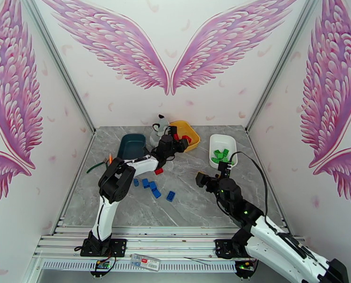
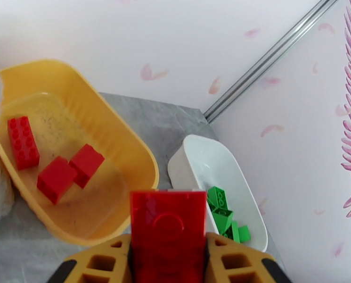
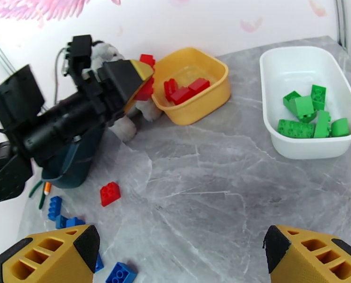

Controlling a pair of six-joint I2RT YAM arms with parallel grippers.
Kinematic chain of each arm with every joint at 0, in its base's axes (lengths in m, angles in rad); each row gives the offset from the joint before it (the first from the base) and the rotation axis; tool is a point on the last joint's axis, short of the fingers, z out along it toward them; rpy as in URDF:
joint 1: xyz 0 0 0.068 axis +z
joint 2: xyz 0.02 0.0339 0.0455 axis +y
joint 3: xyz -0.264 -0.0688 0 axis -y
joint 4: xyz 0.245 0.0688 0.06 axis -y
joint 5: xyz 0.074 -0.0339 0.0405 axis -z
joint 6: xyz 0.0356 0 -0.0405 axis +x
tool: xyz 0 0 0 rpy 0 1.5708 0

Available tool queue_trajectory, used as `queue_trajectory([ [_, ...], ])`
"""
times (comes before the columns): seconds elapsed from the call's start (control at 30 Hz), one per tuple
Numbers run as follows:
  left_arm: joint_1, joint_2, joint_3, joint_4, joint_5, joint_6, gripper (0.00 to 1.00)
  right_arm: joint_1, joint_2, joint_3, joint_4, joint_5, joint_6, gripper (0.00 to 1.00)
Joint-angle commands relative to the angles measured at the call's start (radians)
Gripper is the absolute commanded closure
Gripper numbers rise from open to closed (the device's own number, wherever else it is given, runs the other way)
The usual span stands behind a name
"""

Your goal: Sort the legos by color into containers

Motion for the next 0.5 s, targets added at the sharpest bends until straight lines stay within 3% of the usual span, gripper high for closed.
queue_trajectory([
  [0.0, 0.007, 0.089, 0.122, -0.001, -0.044, 0.028, 0.66, -0.005, -0.066, -0.033, -0.052, -0.007, -0.018, 0.01],
  [0.17, 0.024, 0.185, 0.253, -0.043, -0.091, 0.033, 0.62, -0.006, -0.075, -0.042, -0.057, -0.024, -0.025, 0.01],
  [0.2, 0.028, 0.196, 0.277, -0.054, -0.089, 0.030, 0.59, -0.006, -0.064, -0.040, -0.055, -0.026, -0.026, 0.01],
  [0.33, 0.015, 0.185, 0.301, -0.074, -0.069, 0.073, 0.26, -0.006, -0.012, -0.032, -0.025, -0.043, -0.030, 0.01],
  [0.47, -0.021, 0.102, 0.208, -0.035, -0.067, 0.124, 0.17, -0.006, 0.034, -0.020, -0.008, -0.044, -0.027, 0.01],
])
